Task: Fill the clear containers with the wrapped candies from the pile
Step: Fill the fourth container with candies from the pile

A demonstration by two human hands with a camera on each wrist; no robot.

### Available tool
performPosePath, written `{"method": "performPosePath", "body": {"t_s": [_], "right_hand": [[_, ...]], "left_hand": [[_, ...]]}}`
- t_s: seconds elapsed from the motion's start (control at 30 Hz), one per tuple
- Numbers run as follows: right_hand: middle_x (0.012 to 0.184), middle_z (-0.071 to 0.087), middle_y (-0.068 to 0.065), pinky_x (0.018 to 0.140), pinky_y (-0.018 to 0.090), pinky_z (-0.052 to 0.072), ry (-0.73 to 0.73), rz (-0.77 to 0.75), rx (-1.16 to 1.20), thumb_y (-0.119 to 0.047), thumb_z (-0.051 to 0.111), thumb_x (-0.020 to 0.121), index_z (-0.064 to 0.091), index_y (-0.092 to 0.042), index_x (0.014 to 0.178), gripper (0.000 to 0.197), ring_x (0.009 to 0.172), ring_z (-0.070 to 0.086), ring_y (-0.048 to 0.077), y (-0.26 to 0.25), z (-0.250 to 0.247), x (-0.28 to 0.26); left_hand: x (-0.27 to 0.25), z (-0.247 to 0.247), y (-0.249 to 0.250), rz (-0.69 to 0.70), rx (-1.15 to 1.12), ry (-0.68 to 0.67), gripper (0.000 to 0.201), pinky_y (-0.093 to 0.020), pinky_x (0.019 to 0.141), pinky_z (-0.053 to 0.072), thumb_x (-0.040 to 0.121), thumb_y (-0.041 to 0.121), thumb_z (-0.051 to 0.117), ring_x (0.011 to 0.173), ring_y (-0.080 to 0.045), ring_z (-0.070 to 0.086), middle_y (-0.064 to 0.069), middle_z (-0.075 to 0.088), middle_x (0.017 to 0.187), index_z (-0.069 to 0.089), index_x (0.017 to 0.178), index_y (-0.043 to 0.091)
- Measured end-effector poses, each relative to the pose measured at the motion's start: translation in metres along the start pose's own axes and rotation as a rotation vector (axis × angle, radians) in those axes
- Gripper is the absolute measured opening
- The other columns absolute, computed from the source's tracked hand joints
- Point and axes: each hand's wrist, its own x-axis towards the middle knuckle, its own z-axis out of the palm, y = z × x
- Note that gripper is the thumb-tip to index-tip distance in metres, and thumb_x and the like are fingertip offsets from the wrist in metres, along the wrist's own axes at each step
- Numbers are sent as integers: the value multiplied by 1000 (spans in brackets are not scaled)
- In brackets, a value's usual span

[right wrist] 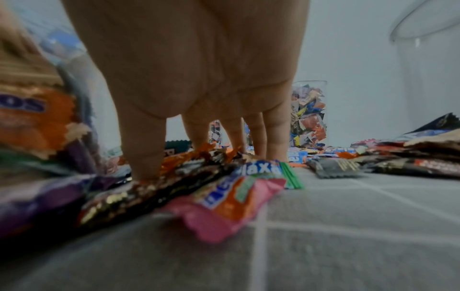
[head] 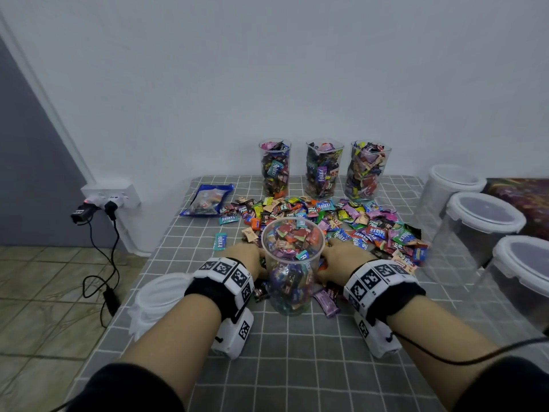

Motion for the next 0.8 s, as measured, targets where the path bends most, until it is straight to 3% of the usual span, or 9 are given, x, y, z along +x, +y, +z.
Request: {"method": "performPosePath", "body": {"t_s": [0.2,0.4,0.6,0.8], "right_hand": [[126,46,11,91,37,47,69,1,-11,-36,59,89,53,-19,128,44,113,52,30,-5,-2,-4],[124,50,14,90,37,48,127,-13,12,-16,48,94,58,-14,122,30,109,56,30,-8,-3,-6],[118,53,15,90,36,46,154,12,34,-7,45,92,59,-6,113,25,108,56,31,-6,-4,-7],[110,57,14,81,34,46,213,-5,129,-4,47,90,61,-6,104,20,99,56,30,-2,-2,-4]], "left_hand": [[-5,-2,2,-59,-20,32,21,-30,81,46,94,22,51,105,-27,59,-12,62,115,65,108,13],[-7,-2,3,-73,-59,98,25,-34,83,48,96,21,44,101,-28,59,-13,63,111,64,101,7],[-12,-1,2,-70,-25,200,26,-35,80,48,95,20,41,99,-29,60,-13,64,108,64,99,8],[-15,0,-3,-57,-58,321,23,-30,73,46,95,24,45,95,-28,61,-9,66,102,64,102,16]]}}
